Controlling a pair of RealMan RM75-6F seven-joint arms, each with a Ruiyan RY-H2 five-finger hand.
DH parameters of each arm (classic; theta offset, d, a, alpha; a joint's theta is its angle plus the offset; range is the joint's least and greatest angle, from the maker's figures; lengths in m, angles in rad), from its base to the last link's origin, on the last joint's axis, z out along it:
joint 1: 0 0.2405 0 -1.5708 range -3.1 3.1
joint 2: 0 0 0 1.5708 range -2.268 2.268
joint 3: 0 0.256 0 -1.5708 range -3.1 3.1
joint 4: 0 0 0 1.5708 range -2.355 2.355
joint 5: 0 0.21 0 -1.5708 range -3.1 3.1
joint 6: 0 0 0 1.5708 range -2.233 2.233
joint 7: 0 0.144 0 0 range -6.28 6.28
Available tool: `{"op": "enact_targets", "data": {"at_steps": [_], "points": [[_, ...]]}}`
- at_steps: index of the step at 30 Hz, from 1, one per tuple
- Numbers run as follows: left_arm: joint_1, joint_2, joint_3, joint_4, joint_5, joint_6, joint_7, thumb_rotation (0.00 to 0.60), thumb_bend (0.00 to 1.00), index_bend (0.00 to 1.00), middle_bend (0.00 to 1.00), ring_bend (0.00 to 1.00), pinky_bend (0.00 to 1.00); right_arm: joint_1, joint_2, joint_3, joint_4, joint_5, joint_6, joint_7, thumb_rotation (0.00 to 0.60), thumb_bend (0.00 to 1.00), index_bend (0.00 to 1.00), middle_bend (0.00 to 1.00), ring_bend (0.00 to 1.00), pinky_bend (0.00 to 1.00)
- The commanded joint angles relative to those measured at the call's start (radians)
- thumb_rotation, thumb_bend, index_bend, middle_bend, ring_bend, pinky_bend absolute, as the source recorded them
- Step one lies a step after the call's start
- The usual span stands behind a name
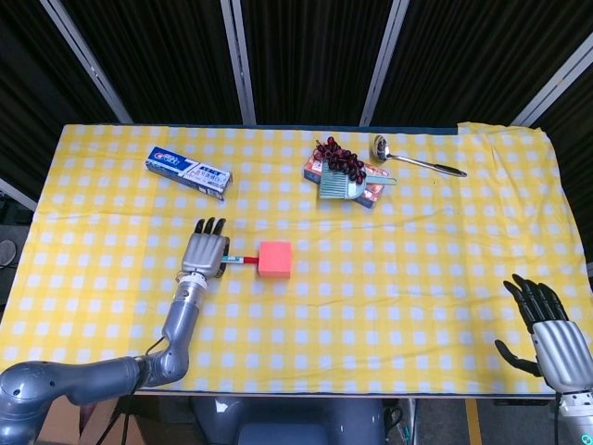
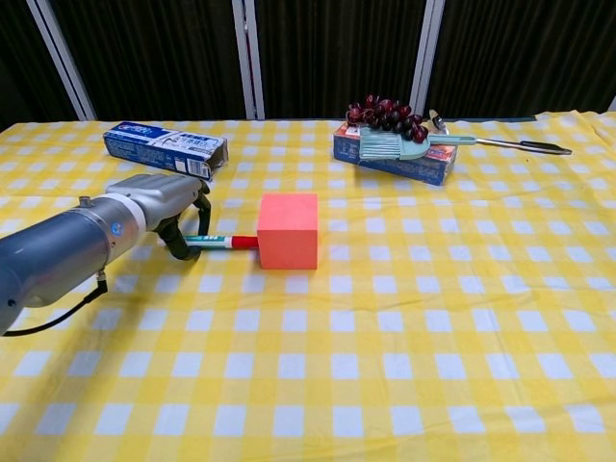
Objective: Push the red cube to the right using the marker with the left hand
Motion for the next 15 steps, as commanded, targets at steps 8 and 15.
{"op": "enact_targets", "data": {"at_steps": [8,15], "points": [[-0.028,-0.036,-0.021,0.009,0.011,0.006,-0.004,0.600,0.44,0.57,0.06,0.00,0.02,0.000,0.001,0.000,0.002,0.000,0.000,0.006,0.600,0.34,0.00,0.00,0.00,0.05],[-0.053,-0.062,-0.040,-0.001,0.004,0.005,0.004,0.600,0.44,0.57,0.06,0.00,0.02,0.000,0.002,-0.001,0.000,-0.002,0.002,0.009,0.600,0.34,0.00,0.00,0.00,0.04]]}}
